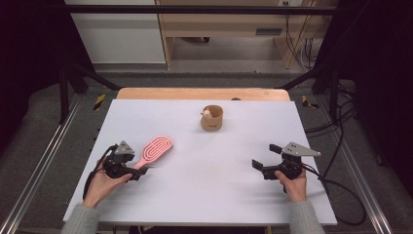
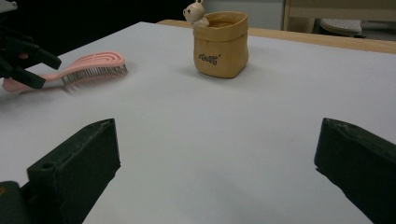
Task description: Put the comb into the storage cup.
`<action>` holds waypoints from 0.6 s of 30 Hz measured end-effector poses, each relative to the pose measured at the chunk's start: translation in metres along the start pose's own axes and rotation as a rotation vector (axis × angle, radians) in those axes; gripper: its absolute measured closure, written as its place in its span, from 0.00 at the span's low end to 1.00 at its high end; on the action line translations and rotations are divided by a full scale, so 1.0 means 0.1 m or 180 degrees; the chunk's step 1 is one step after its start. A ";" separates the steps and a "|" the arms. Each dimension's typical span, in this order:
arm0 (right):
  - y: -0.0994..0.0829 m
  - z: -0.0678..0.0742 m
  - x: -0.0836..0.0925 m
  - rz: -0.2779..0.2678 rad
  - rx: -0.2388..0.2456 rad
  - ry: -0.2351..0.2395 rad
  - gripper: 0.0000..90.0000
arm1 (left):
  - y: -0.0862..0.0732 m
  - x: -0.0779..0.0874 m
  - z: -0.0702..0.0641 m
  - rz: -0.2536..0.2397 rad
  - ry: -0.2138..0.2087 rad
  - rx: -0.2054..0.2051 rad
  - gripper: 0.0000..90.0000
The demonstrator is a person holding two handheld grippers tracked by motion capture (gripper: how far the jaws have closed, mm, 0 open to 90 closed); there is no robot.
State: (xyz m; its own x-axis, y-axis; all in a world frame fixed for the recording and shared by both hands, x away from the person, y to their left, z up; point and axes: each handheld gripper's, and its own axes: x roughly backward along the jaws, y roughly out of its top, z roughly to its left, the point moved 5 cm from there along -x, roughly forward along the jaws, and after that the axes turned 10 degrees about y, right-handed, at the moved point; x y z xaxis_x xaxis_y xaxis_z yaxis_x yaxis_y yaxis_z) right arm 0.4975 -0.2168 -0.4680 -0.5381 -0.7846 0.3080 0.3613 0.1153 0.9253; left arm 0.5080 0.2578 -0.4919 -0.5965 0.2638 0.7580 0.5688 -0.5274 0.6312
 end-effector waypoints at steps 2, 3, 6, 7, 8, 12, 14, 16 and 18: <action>0.00 0.00 0.00 0.0000 -0.0001 -0.0005 0.00 | 0.00 -0.01 0.00 0.0018 0.0018 -0.0030 0.30; 0.00 0.00 0.00 0.0001 -0.0002 -0.0004 0.00 | -0.01 -0.01 0.00 0.0026 0.0013 -0.0038 0.32; 0.00 0.00 0.00 0.0001 0.0002 -0.0001 0.00 | -0.01 -0.02 -0.02 0.0047 0.0013 -0.0081 0.37; 0.00 0.00 0.00 0.0001 0.0003 -0.0003 0.00 | -0.01 -0.02 -0.02 0.0054 0.0015 -0.0073 0.38; 0.00 0.00 0.00 0.0001 0.0006 -0.0004 0.00 | -0.01 -0.02 -0.01 0.0060 0.0010 -0.0071 0.41; 0.00 0.00 0.00 0.0007 0.0005 -0.0005 0.00 | 0.00 -0.01 -0.02 0.0060 0.0020 -0.0084 0.52; 0.00 0.00 0.00 0.0006 -0.0006 -0.0007 0.00 | 0.00 -0.02 -0.02 0.0078 0.0028 -0.0090 0.56; 0.00 0.00 0.00 0.0010 -0.0002 -0.0006 0.00 | 0.00 -0.03 -0.02 0.0100 0.0030 -0.0093 0.58; 0.00 0.00 0.00 0.0008 -0.0003 -0.0003 0.00 | 0.00 -0.04 -0.03 0.0127 0.0035 -0.0089 0.62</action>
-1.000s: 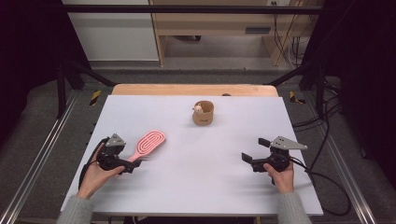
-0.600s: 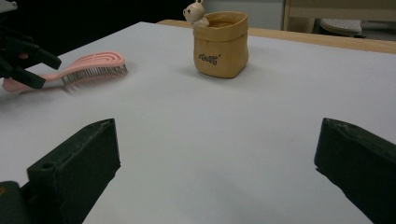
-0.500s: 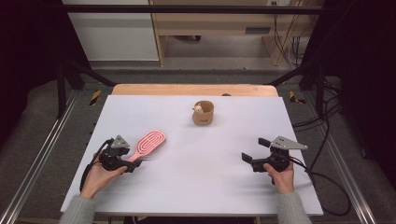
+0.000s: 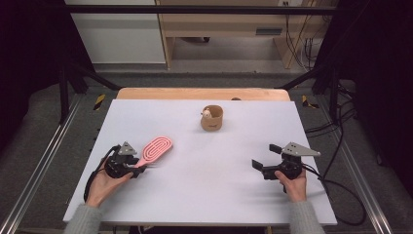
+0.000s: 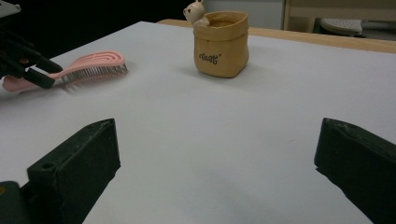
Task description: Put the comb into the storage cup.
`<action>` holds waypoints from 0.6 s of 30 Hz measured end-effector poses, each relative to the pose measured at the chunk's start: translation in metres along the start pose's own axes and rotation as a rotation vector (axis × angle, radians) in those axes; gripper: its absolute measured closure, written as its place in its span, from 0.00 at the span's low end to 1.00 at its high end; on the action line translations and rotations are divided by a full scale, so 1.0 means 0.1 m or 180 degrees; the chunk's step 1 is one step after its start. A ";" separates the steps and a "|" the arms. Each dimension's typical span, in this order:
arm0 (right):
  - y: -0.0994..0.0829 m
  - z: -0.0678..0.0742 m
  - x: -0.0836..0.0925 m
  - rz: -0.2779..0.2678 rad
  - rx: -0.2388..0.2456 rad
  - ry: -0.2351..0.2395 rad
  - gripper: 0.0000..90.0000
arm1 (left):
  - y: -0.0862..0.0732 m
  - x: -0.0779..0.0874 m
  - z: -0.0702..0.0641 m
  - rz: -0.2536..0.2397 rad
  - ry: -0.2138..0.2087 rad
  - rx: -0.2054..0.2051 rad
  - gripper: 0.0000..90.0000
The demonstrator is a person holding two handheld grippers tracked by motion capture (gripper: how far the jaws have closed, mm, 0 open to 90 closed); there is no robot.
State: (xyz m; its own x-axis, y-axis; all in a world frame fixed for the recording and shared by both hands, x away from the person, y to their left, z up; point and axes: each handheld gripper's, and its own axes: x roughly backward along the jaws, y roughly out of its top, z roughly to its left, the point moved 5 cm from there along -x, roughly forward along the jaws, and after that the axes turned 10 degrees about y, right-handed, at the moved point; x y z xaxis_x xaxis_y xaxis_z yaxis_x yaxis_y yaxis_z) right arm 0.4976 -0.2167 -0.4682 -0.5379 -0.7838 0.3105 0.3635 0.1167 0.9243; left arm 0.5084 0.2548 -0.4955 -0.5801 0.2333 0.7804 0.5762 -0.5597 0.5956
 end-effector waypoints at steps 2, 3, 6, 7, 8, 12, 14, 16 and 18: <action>0.00 0.00 0.00 0.0002 0.0001 -0.0002 0.00 | 0.00 -0.01 0.00 0.0019 0.0020 -0.0015 0.64; 0.00 0.00 0.00 0.0003 0.0000 -0.0003 0.00 | 0.00 -0.01 0.00 0.0028 0.0024 -0.0019 0.65; 0.00 0.00 0.00 -0.0004 -0.0003 0.0001 0.00 | 0.00 -0.03 -0.01 0.0052 0.0018 0.0001 0.67; 0.00 0.00 0.00 -0.0001 -0.0001 -0.0004 0.00 | 0.00 -0.03 -0.01 0.0053 0.0030 0.0005 0.67; 0.00 0.00 0.00 0.0001 -0.0005 -0.0002 0.00 | 0.00 -0.04 -0.01 0.0056 0.0037 0.0007 0.67; 0.00 0.00 0.00 0.0000 -0.0004 0.0002 0.00 | 0.00 -0.06 -0.01 0.0110 0.0031 0.0008 0.70; 0.00 0.00 -0.01 -0.0003 -0.0002 0.0002 0.00 | 0.00 -0.06 -0.01 0.0118 0.0022 0.0028 0.72; 0.00 0.00 0.00 0.0001 -0.0002 0.0002 0.00 | 0.00 -0.07 -0.01 0.0120 0.0046 0.0030 0.73; 0.00 0.00 0.00 -0.0003 -0.0004 0.0002 0.00 | 0.00 -0.07 0.00 0.0126 0.0067 0.0026 0.74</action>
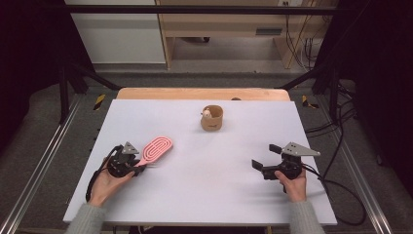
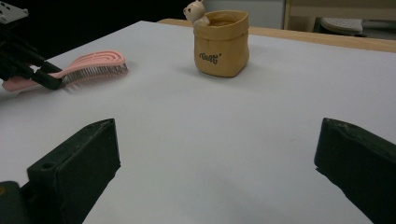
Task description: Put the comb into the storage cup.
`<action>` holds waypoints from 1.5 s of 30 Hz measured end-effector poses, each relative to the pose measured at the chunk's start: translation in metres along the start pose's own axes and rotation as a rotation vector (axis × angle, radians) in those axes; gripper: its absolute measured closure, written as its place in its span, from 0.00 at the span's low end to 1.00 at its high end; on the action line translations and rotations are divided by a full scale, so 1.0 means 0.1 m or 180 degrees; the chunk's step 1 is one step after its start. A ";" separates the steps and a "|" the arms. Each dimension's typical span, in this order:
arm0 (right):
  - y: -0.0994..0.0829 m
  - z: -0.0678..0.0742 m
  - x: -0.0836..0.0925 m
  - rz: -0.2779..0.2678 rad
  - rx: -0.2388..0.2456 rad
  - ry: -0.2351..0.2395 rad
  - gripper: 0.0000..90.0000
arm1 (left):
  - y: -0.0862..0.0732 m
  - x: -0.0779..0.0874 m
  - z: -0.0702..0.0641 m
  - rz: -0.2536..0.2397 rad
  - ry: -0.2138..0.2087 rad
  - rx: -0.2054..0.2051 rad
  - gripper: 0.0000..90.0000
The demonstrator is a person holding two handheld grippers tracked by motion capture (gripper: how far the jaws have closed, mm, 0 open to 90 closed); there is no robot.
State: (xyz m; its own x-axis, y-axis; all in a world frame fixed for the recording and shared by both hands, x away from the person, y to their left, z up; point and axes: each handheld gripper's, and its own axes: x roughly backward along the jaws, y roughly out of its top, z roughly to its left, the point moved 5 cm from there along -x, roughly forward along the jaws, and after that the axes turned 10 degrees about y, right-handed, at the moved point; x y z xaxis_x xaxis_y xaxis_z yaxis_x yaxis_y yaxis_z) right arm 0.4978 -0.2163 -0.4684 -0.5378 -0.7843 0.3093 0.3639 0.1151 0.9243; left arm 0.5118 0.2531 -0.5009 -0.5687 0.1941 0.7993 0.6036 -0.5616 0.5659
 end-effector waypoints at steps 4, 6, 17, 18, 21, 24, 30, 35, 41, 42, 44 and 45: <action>0.00 0.00 0.00 0.0003 0.0001 0.0000 0.00 | 0.00 0.00 0.00 0.0000 -0.0001 0.0000 0.76; 0.00 0.00 0.00 -0.0001 0.0000 0.0002 0.00 | 0.00 0.00 0.00 0.0005 -0.0002 0.0011 0.76; 0.00 0.00 0.00 0.0006 0.0005 0.0005 0.00 | 0.01 0.02 -0.01 -0.0053 0.0047 0.0004 0.77; 0.00 0.00 0.00 0.0006 0.0005 0.0002 0.00 | 0.02 0.02 -0.01 -0.0058 0.0047 0.0016 0.77; 0.00 0.00 0.00 0.0006 0.0003 0.0006 0.00 | 0.02 0.04 -0.01 -0.0075 0.0073 0.0019 0.77; 0.00 0.00 0.00 0.0003 0.0000 0.0003 0.00 | 0.02 0.06 0.00 -0.0092 0.0104 0.0032 0.77; 0.00 0.00 0.00 0.0008 -0.0006 0.0005 0.00 | 0.04 0.11 0.01 -0.0183 0.0168 0.0086 0.77; 0.00 0.00 0.00 0.0001 -0.0003 0.0005 0.00 | 0.05 0.15 0.01 -0.0257 0.0183 0.0157 0.77; 0.00 0.00 0.00 0.0003 -0.0007 0.0006 0.00 | 0.07 0.22 0.02 -0.0368 0.0193 0.0255 0.77; 0.00 0.00 0.00 0.0003 -0.0009 0.0007 0.00 | 0.07 0.23 0.02 -0.0377 0.0207 0.0262 0.77; 0.00 0.00 -0.01 0.0003 -0.0008 0.0007 0.00 | 0.07 0.24 0.02 -0.0404 0.0225 0.0271 0.77; 0.00 0.00 -0.01 0.0002 -0.0008 0.0007 0.00 | 0.08 0.25 0.02 -0.0417 0.0236 0.0279 0.77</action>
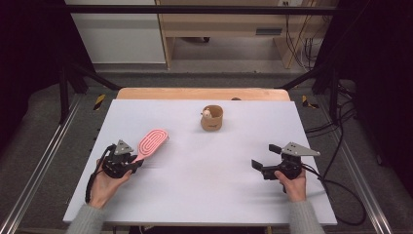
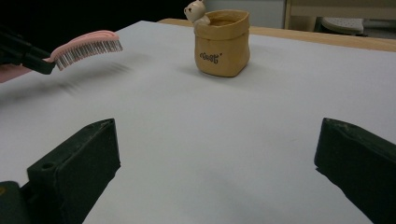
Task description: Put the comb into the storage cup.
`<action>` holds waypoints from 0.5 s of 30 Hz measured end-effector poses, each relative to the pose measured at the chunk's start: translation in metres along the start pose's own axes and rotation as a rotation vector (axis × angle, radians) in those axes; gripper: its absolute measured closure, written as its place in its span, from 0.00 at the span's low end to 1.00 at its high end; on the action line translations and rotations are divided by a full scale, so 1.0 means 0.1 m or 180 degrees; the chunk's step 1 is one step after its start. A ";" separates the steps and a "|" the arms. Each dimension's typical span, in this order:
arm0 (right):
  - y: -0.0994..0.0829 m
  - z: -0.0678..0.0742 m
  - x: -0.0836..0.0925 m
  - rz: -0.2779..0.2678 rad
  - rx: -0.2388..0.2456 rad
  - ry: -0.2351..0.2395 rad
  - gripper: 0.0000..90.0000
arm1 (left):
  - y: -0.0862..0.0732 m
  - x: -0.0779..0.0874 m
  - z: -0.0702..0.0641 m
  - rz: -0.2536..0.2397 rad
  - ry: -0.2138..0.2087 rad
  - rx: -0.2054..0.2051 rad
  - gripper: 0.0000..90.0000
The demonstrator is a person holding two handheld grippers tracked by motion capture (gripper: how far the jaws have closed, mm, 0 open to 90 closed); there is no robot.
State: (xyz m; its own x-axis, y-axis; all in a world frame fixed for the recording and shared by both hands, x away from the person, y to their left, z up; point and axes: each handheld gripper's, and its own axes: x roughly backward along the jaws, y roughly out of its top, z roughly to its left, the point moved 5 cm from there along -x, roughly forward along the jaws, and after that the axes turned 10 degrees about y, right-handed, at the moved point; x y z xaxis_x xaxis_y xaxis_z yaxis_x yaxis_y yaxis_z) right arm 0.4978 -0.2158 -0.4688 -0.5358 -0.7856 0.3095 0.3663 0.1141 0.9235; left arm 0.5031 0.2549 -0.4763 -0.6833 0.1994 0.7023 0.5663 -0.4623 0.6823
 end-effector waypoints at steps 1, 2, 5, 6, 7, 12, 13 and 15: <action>0.00 0.00 0.00 -0.0001 -0.0004 0.0001 0.00 | 0.00 0.01 0.00 -0.0014 0.0012 0.0010 0.77; 0.00 0.00 0.00 0.0001 -0.0004 0.0003 0.00 | 0.01 0.02 0.00 -0.0027 0.0018 0.0021 0.77; 0.00 0.00 0.00 0.0002 -0.0005 0.0003 0.00 | 0.02 0.04 -0.01 -0.0060 0.0034 0.0036 0.77; 0.00 0.00 0.00 0.0001 -0.0007 0.0006 0.00 | 0.03 0.04 -0.01 -0.0075 0.0039 0.0044 0.77; 0.00 0.00 0.00 0.0002 -0.0007 0.0008 0.00 | 0.03 0.05 -0.01 -0.0086 0.0044 0.0053 0.77; 0.00 0.00 0.00 -0.0008 -0.0015 0.0016 0.00 | 0.05 0.08 -0.02 -0.0119 0.0054 0.0052 0.77; 0.00 0.00 0.00 -0.0011 -0.0016 0.0019 0.00 | 0.05 0.08 -0.03 -0.0125 0.0057 0.0042 0.77; 0.01 0.01 0.00 -0.0016 -0.0023 0.0025 0.00 | 0.06 0.09 -0.04 -0.0148 0.0054 0.0042 0.77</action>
State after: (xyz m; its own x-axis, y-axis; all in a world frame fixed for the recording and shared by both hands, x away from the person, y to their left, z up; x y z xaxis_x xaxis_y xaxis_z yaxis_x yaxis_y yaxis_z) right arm 0.4976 -0.2153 -0.4681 -0.5317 -0.7908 0.3032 0.3690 0.1059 0.9234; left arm 0.4984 0.2510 -0.4664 -0.7168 0.2057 0.6663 0.5397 -0.4415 0.7168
